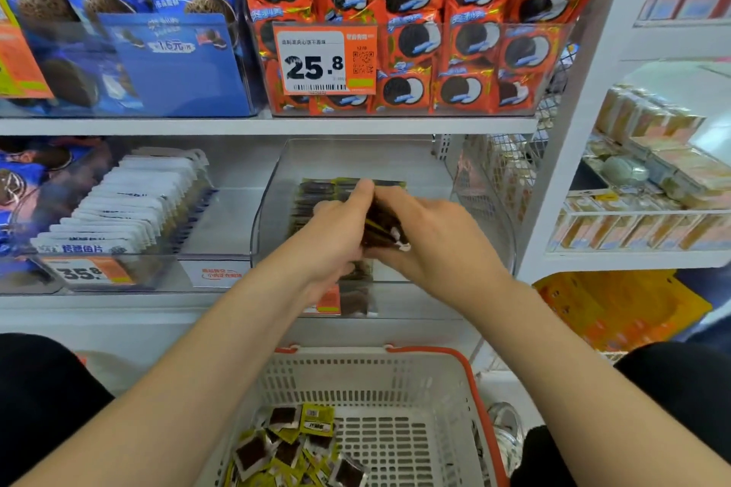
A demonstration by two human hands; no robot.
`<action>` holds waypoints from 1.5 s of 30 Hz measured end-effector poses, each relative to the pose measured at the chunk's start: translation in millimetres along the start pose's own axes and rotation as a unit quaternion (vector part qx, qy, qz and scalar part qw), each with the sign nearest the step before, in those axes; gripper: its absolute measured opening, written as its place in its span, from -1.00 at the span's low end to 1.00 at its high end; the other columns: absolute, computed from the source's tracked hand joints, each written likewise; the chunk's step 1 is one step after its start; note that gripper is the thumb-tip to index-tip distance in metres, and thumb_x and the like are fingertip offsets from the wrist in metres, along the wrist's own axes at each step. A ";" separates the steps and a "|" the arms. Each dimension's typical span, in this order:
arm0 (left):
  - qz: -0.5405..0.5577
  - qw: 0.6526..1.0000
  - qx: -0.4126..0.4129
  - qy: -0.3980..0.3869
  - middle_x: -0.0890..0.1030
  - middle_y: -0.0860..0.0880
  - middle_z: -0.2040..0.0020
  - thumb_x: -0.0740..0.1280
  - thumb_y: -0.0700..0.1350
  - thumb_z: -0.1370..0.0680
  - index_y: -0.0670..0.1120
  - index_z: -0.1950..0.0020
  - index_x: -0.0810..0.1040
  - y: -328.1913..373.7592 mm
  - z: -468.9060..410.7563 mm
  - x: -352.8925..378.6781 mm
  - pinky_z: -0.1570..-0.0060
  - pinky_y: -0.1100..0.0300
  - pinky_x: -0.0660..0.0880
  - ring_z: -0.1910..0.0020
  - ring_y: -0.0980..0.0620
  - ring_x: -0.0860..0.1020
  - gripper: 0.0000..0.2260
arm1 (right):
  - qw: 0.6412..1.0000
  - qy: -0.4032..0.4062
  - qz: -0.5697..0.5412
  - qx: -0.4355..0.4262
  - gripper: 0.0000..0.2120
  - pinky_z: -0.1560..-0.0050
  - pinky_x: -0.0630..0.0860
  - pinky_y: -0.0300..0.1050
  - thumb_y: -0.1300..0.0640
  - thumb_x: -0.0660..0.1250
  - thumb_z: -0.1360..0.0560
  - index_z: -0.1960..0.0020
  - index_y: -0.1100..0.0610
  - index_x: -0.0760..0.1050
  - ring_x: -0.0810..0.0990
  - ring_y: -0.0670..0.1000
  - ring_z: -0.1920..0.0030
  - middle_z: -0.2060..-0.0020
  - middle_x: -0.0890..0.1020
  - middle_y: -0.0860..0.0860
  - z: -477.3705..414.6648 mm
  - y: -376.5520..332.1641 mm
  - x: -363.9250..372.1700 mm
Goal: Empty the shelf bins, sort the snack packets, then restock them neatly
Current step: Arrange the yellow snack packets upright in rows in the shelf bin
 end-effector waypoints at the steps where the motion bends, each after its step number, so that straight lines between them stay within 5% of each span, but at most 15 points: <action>1: -0.059 0.998 0.007 -0.013 0.70 -0.06 -0.17 0.11 0.36 -0.66 -0.05 -0.45 0.45 1.9 -5.8 -3.9 -0.14 0.02 0.58 -0.11 0.00 0.71 -0.42 | 1.000 0.000 -0.012 0.016 -0.44 0.20 0.60 0.14 -0.02 0.55 -0.48 -0.38 0.13 0.47 0.69 0.23 0.09 0.02 0.72 0.09 -2.9 8.2 -0.9; 4: -0.222 0.973 0.067 0.022 0.66 -0.06 -0.03 0.10 0.22 -0.72 -0.09 -0.12 0.53 8.3 -18.7 -15.8 -0.09 0.00 0.61 -0.01 -0.02 0.67 -0.59 | 0.992 -0.021 -0.020 0.124 -0.50 0.11 0.57 0.07 -0.04 0.51 -0.52 -0.33 0.16 0.47 0.64 0.17 0.06 0.04 0.70 0.09 -12.1 39.9 11.0; 6: -0.356 0.920 0.155 0.060 0.56 -0.18 0.11 0.15 -0.04 -0.72 -0.10 0.02 0.51 9.7 -36.4 -20.2 0.02 0.00 0.57 0.15 -0.08 0.57 -0.77 | 0.974 -0.093 -0.024 0.206 -0.51 0.08 0.57 0.08 -0.03 0.50 -0.54 -0.33 0.17 0.41 0.60 0.19 0.00 -0.02 0.64 0.13 -17.2 64.9 27.2; 8: -0.468 0.867 0.167 0.047 0.54 -0.18 -0.22 0.17 -0.14 -0.69 -0.13 -0.28 0.55 1.2 -58.6 -21.4 -0.31 -0.03 0.49 -0.22 -0.08 0.54 -0.76 | 0.949 -0.180 -0.053 0.253 -0.48 -0.02 0.57 0.07 0.01 0.48 -0.56 -0.39 0.16 0.35 0.58 0.21 -0.10 -0.14 0.60 0.15 -19.4 85.7 48.1; 11: -0.567 0.813 0.137 -0.002 0.06 -0.05 -0.69 0.13 0.01 -0.72 -0.09 -0.69 0.12 -16.6 -92.5 -20.1 -0.62 -0.23 0.05 -0.68 -0.12 -0.01 -0.45 | 0.916 -0.296 -0.059 0.263 -0.49 -0.10 0.47 0.02 0.10 0.38 -0.63 -0.47 0.15 0.22 0.53 0.23 -0.21 -0.20 0.51 0.18 -15.6 104.6 84.3; 15: -0.641 0.755 0.107 -0.085 -0.34 0.14 -0.67 0.04 0.29 -0.70 0.14 -0.70 -0.22 -32.7 -127.3 -18.9 -0.58 -0.32 -0.27 -0.65 -0.05 -0.37 -0.32 | 0.887 -0.337 -0.017 0.316 -0.39 -0.36 0.33 0.18 0.04 0.21 -0.71 -0.57 0.27 -0.01 0.30 0.38 -0.44 -0.45 0.26 0.33 -19.3 113.3 107.3; 18: -0.643 0.753 0.104 -0.093 -0.36 0.18 -0.66 0.12 0.31 -0.67 0.22 -0.68 -0.26 -33.9 -142.4 -21.3 -0.58 -0.33 -0.27 -0.65 -0.05 -0.38 -0.27 | 0.880 -0.333 -0.038 0.336 -0.12 -0.59 0.11 0.13 0.08 0.20 -0.72 -0.57 0.39 -0.45 -0.09 0.37 -0.63 -0.61 -0.22 0.38 -35.5 103.2 116.5; 21: -0.636 0.760 0.106 -0.086 -0.32 0.21 -0.67 0.22 0.34 -0.61 0.28 -0.68 -0.23 -34.3 -150.6 -23.0 -0.57 -0.33 -0.22 -0.66 -0.01 -0.34 -0.20 | 0.857 -0.299 -0.192 0.373 -0.03 -0.55 0.17 -0.04 0.20 0.25 -0.66 -0.56 0.23 -0.57 -0.22 0.24 -0.66 -0.60 -0.40 0.27 -48.0 94.5 123.1; 26: -0.612 0.775 0.134 -0.081 -0.28 0.23 -0.67 0.16 0.26 -0.67 0.39 -0.63 -0.23 -37.1 -153.2 -27.8 -0.55 -0.36 -0.17 -0.67 -0.01 -0.29 -0.32 | 0.800 -0.243 -0.295 0.462 -0.06 -0.58 0.23 0.15 0.03 0.29 -0.58 -0.67 0.16 -0.30 0.14 0.22 -0.61 -0.65 0.06 0.18 -43.3 104.4 116.5; 28: -0.636 0.757 0.132 -0.075 -0.32 0.22 -0.67 0.05 0.34 -0.68 0.39 -0.63 -0.25 -40.6 -154.2 -27.7 -0.55 -0.35 -0.19 -0.66 -0.03 -0.32 -0.38 | 0.805 -0.151 -0.249 0.516 -0.39 -0.49 0.31 0.12 -0.04 0.24 -0.68 -0.57 0.29 0.19 0.33 0.26 -0.47 -0.50 0.32 0.21 -42.2 106.6 107.3; 30: -0.648 0.749 0.126 -0.066 -0.35 0.20 -0.66 -0.02 0.39 -0.66 0.38 -0.63 -0.27 -44.0 -155.0 -26.1 -0.55 -0.35 -0.22 -0.66 -0.04 -0.33 -0.38 | 0.801 -0.152 -0.267 0.513 -0.87 -0.29 0.53 0.06 0.09 0.32 -0.66 -0.08 0.17 0.52 0.56 0.14 -0.15 -0.12 0.59 0.12 -39.5 99.5 102.6; 32: -0.649 0.749 0.125 -0.056 -0.34 0.19 -0.66 -0.04 0.40 -0.66 0.37 -0.63 -0.27 -45.6 -154.9 -24.5 -0.54 -0.39 -0.24 -0.66 -0.04 -0.34 -0.38 | 0.796 -0.140 -0.305 0.503 -0.88 -0.16 0.67 0.11 0.24 0.39 -0.57 0.12 0.09 0.53 0.66 0.11 -0.02 0.08 0.66 0.10 -38.3 90.5 106.3; 36: -0.652 0.746 0.121 -0.054 -0.34 0.18 -0.67 -0.06 0.39 -0.67 0.37 -0.63 -0.27 -44.5 -156.5 -23.2 -0.53 -0.42 -0.24 -0.66 -0.06 -0.34 -0.40 | 0.797 -0.107 -0.309 0.509 -0.94 -0.05 0.71 0.14 0.22 0.44 -0.40 0.14 0.20 0.64 0.72 0.17 0.07 0.18 0.71 0.14 -36.5 100.1 105.7; 38: -0.653 0.746 0.115 -0.061 -0.35 0.17 -0.66 -0.04 0.37 -0.67 0.37 -0.63 -0.28 -44.0 -157.2 -23.3 -0.53 -0.42 -0.25 -0.65 -0.07 -0.35 -0.40 | 0.801 -0.139 -0.302 0.498 -0.98 0.01 0.65 -0.02 0.28 0.39 -0.45 0.16 0.22 0.59 0.65 0.12 0.12 0.21 0.64 0.12 -36.7 94.2 95.7; 45: -0.622 0.771 0.129 -0.047 -0.21 0.06 -0.71 0.13 0.32 -0.67 0.25 -0.69 -0.10 -39.3 -148.2 -21.0 -0.54 -0.42 -0.19 -0.68 -0.14 -0.25 -0.34 | 0.826 -0.177 -0.251 0.473 -0.89 0.08 0.57 -0.05 0.34 0.28 -0.57 0.10 0.19 0.51 0.54 0.06 0.13 0.17 0.55 0.07 -35.3 83.2 81.4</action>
Point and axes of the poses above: each hand's wrist, its own z-axis away from the middle knuckle, its own x-axis out of the palm, y = z × x, the point moved 3 cm from there along -z, towards the middle knuckle
